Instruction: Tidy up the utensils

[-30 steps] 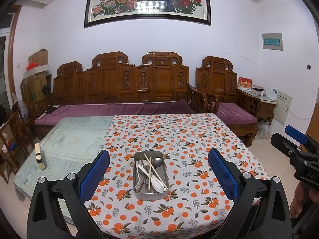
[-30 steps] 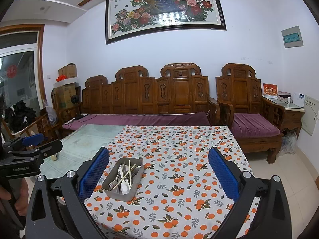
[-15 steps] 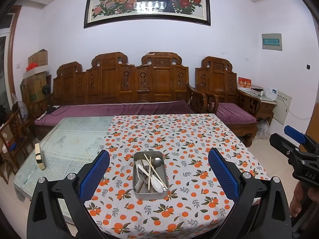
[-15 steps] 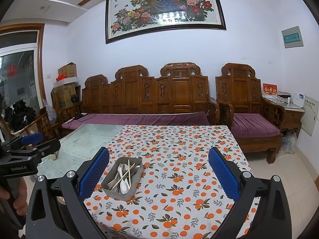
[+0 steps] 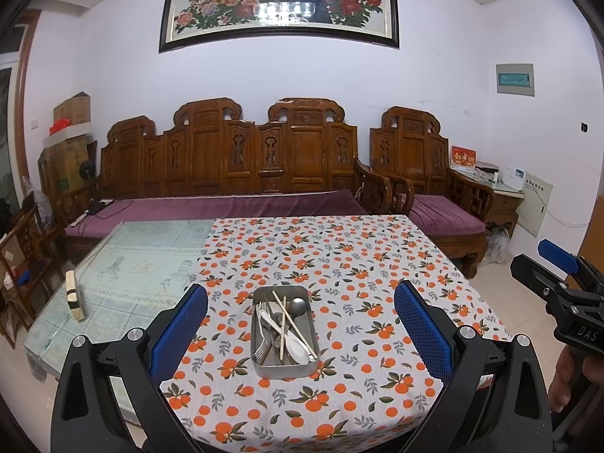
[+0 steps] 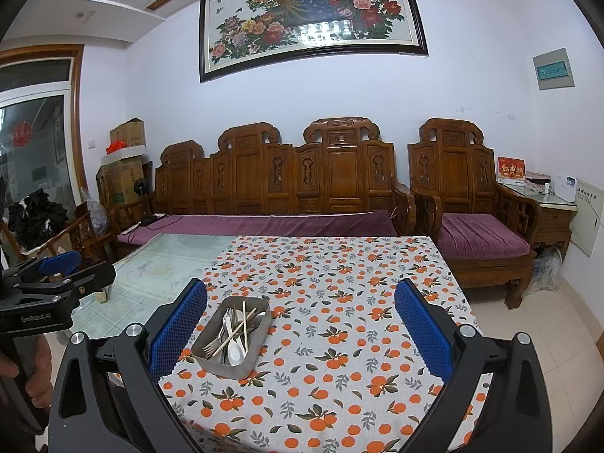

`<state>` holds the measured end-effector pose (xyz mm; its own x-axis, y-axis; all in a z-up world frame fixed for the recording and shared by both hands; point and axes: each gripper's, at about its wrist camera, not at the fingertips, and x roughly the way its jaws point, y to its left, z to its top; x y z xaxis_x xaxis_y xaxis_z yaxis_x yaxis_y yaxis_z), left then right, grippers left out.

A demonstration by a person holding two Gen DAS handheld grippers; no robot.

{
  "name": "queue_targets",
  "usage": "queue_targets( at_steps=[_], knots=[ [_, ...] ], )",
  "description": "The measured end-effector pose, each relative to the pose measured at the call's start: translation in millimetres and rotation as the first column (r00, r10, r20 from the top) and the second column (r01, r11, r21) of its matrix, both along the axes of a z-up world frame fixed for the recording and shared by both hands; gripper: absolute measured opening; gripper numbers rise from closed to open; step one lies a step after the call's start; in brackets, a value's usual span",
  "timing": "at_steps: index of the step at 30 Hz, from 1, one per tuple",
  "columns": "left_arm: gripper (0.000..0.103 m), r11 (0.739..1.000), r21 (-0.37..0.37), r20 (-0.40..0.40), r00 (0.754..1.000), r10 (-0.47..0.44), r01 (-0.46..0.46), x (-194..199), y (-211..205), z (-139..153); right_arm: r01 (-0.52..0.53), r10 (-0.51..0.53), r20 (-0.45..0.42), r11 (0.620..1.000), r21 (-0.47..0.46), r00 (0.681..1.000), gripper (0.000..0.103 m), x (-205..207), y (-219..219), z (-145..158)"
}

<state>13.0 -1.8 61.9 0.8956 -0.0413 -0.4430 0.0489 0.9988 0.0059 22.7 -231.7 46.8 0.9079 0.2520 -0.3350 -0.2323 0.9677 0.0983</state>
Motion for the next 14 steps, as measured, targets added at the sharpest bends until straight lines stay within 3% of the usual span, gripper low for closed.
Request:
queue_targets(
  at_steps=[14],
  knots=[
    [0.095, 1.000, -0.001, -0.001, 1.000, -0.001, 0.001, 0.0, -0.7, 0.0, 0.000, 0.000, 0.000, 1.000, 0.000, 1.000, 0.100, 0.6, -0.9, 0.8]
  ],
)
